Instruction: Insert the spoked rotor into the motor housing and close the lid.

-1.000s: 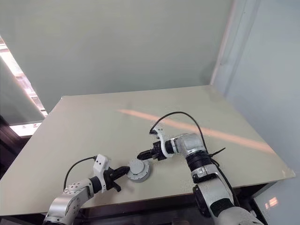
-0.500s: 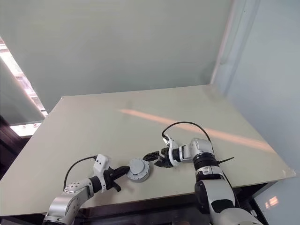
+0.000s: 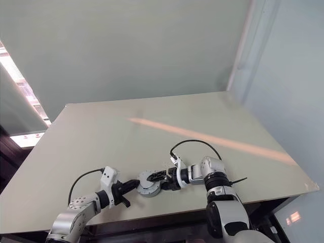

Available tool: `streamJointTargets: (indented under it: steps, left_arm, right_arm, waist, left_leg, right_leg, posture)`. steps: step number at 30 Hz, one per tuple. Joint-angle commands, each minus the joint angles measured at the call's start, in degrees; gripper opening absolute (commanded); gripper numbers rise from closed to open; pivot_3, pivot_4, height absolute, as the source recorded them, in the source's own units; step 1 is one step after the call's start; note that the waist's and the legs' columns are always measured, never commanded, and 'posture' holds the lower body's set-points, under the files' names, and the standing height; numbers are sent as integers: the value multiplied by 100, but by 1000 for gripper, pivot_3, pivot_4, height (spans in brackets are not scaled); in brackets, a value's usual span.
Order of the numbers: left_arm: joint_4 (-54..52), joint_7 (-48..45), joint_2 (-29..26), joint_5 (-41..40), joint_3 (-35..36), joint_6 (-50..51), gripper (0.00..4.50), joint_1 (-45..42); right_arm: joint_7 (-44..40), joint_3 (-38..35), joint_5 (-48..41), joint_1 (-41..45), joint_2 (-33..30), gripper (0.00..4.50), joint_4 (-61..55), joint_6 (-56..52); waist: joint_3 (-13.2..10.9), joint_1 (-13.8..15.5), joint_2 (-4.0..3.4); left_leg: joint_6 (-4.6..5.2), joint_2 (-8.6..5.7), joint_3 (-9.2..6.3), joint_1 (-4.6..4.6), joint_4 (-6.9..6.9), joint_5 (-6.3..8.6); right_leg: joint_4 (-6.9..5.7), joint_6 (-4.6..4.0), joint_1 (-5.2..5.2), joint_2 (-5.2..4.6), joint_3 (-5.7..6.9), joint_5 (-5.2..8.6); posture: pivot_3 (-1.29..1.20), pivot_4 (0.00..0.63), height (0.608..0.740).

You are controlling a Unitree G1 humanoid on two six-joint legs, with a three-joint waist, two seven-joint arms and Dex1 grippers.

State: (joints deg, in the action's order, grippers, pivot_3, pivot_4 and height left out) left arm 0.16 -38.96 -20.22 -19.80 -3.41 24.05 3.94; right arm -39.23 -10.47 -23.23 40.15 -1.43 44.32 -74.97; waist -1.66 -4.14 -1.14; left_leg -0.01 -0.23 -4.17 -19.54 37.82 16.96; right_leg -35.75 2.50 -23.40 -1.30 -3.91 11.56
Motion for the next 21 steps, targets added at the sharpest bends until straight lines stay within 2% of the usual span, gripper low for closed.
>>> streamJointTargets:
  steps: [1, 5, 8, 9, 21]
  left_arm:
    - [173, 28, -21, 199, -266, 227, 0, 129]
    - [200, 30, -15, 205, -269, 224, 0, 110]
    - [200, 25, -10, 217, -266, 231, 0, 99]
    - [202, 24, -11, 219, -264, 233, 0, 93]
    - [194, 229, 4, 193, -119, 441, 0, 24]
  right_arm:
    - [44, -278, -298, 112, 37, 3882, -17, 52]
    - [69, -549, -430, 147, 47, 2384, 113, 58]
    - [109, -642, -488, 152, 53, 1434, 179, 65]
    - [122, -625, -479, 141, 55, 1245, 183, 85]
    - [88, -486, -459, 58, 107, 1245, 146, 158]
  waist:
    - [0, 1, 0]
    - [-1, 3, -1]
    - [-1, 3, -2]
    - [-2, 2, -3]
    - [-2, -1, -3]
  left_leg:
    - [0, 0, 0, 0, 0, 0]
    - [0, -1, 0, -1, 0, 0]
    - [0, -2, 0, -3, 1, 0]
    - [0, -2, 0, -3, 1, 0]
    - [0, 0, 0, -2, 2, 0]
  right_leg:
    - [0, 0, 0, 0, 0, 0]
    - [2, 0, 1, -1, 0, 0]
    - [2, 0, 1, -1, 0, 0]
    - [2, 0, 0, -1, 0, 0]
    - [0, 0, 1, 1, -1, 0]
  posture:
    - [0, 0, 740]
    - [0, 0, 740]
    - [0, 0, 740]
    - [0, 0, 740]
    - [0, 0, 740]
